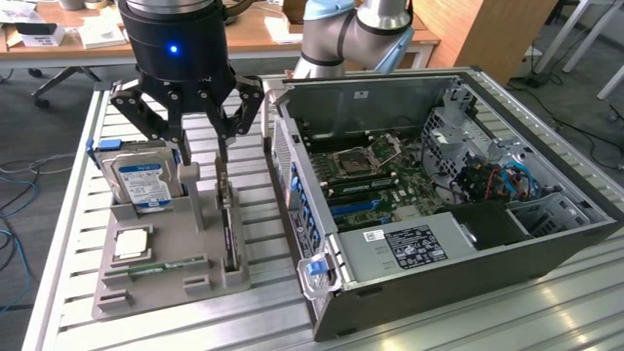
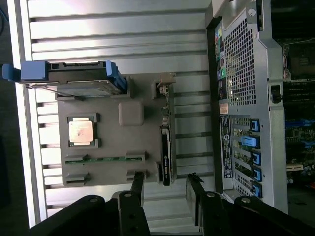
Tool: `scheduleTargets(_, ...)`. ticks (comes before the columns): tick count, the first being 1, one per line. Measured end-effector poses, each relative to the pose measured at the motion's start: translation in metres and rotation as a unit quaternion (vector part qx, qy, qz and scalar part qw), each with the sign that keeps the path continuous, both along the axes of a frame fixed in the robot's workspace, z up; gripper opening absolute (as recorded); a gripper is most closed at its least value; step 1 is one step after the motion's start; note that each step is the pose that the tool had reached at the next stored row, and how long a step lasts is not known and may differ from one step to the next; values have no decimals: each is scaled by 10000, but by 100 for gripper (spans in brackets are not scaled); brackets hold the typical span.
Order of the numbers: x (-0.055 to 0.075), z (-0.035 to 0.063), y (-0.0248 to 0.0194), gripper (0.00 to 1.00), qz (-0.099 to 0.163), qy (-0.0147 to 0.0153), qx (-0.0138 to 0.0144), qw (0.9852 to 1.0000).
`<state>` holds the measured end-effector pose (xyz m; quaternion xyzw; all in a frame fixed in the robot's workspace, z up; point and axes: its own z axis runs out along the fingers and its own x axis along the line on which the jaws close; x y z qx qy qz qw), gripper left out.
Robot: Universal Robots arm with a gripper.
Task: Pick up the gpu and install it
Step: 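Pick up the gpu and move the gpu toward the slot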
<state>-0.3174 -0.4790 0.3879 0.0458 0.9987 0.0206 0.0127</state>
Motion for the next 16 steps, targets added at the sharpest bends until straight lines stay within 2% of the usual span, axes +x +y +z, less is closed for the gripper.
scheduleTargets(12,0,-1,0,47,0,0,0,10000)
scheduleTargets(16,0,-67,0,47,-6,0,3,10000)
